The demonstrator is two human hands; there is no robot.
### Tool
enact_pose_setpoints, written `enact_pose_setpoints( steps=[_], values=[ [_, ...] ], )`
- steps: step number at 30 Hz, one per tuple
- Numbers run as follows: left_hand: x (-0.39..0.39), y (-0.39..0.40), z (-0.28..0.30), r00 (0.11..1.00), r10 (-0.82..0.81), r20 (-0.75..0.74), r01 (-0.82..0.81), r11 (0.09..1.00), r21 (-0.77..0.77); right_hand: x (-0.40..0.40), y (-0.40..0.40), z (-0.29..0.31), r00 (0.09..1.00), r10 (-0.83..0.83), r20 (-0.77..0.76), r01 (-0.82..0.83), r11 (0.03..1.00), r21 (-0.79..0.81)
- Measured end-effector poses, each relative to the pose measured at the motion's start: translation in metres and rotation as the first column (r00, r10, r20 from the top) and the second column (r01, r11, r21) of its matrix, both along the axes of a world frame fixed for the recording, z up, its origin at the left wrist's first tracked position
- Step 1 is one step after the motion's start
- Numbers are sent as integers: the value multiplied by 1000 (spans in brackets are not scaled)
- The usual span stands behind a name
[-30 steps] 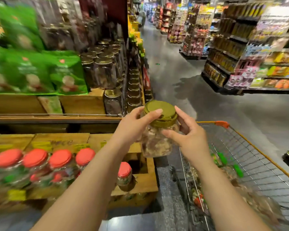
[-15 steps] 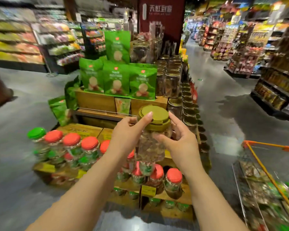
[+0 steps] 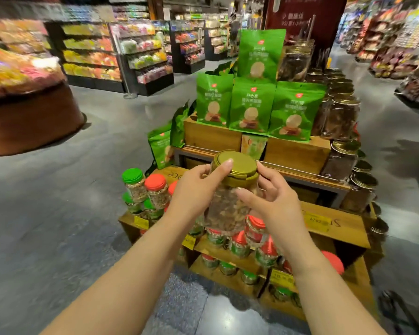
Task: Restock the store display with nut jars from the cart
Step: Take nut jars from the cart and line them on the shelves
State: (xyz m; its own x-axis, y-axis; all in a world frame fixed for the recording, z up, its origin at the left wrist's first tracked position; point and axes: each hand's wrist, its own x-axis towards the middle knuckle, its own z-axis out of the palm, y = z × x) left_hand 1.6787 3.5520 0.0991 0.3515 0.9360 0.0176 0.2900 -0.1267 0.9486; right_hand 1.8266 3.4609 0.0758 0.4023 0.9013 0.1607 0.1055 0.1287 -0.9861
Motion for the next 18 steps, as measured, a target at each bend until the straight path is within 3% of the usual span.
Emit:
enact_pose_setpoints(
  steps=[14, 18],
  values=[
    [-35, 213, -14, 996, 72, 47, -74, 996, 51, -30, 215, 12, 1000, 25, -19, -25, 1000, -8],
    [-41, 281, -6, 990, 113, 81, -111, 993, -31, -32, 285, 18, 998, 48, -43, -48, 999, -2]
  ],
)
